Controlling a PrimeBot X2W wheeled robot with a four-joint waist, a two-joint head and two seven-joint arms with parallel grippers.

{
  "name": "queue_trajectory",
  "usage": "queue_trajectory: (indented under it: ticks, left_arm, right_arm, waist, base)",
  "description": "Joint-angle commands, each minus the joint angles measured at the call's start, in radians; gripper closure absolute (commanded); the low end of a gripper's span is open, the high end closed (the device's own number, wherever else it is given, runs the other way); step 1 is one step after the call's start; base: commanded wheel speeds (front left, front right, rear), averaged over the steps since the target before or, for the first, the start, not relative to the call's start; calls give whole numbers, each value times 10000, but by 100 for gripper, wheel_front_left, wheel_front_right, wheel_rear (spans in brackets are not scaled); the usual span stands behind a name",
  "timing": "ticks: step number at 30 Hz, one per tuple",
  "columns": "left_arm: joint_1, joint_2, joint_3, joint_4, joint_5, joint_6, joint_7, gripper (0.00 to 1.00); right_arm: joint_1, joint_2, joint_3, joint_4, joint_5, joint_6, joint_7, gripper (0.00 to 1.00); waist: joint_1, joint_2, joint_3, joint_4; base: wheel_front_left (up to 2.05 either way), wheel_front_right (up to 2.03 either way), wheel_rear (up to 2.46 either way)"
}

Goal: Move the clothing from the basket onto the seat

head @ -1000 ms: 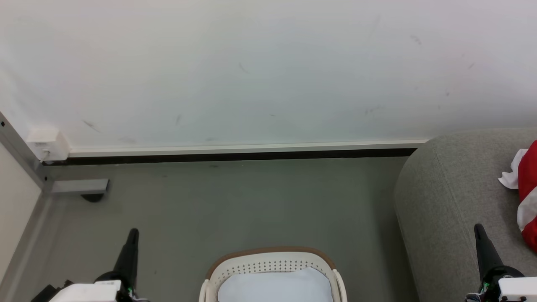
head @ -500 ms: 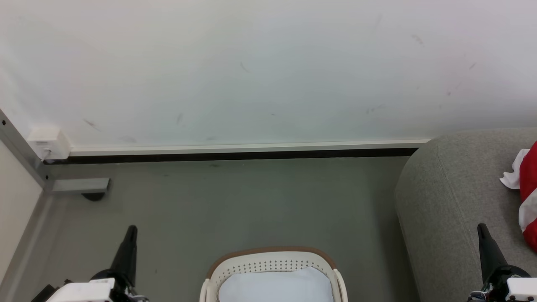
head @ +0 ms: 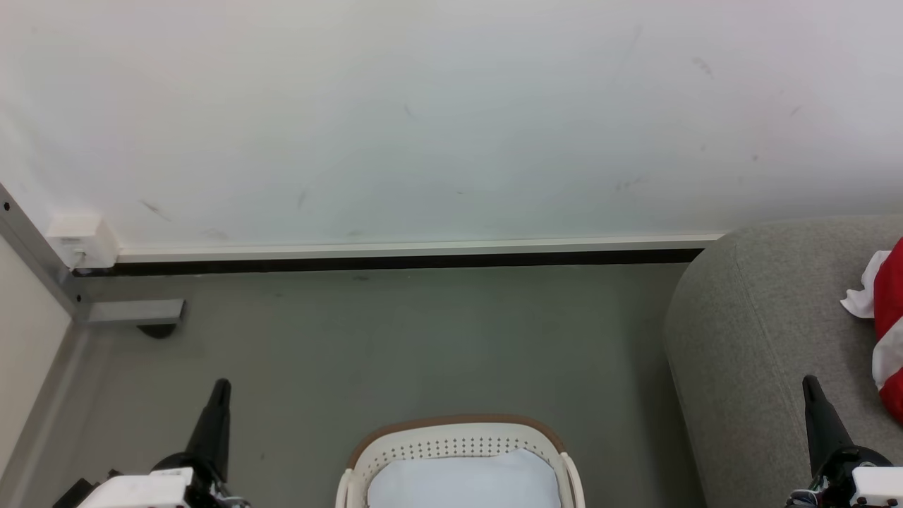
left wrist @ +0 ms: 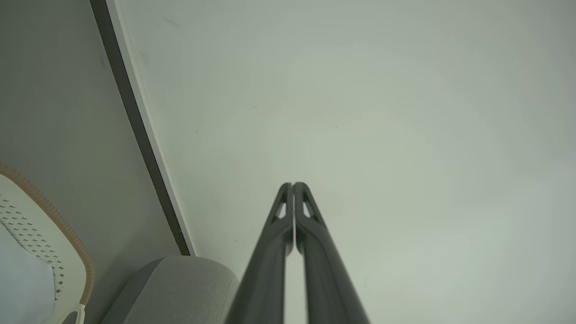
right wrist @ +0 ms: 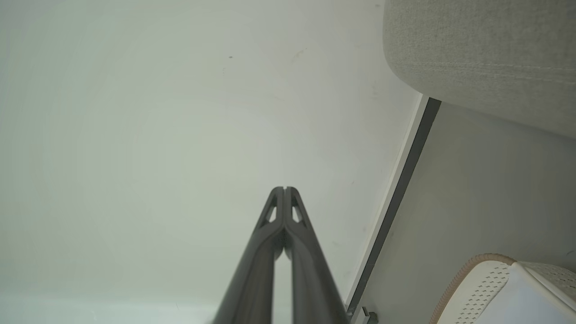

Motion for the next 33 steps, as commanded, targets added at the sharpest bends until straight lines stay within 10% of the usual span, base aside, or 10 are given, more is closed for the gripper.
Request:
queue_trajectory:
  ticks: [1,33]
  left_arm:
    - [-90,69,21,-37,-137,-65,38,100]
    - [-88,70,18,-38,-139,-66,38,100]
  right_arm:
    - [-112,25,-45,-51,-16,-21,27,100]
    - [-116,43,-76,-49,-57,-21,37,100]
  waist:
    - [0,0,0,-1]
    - [0,0,0,-1]
  base:
    - [0,0,0]
    - [0,0,0]
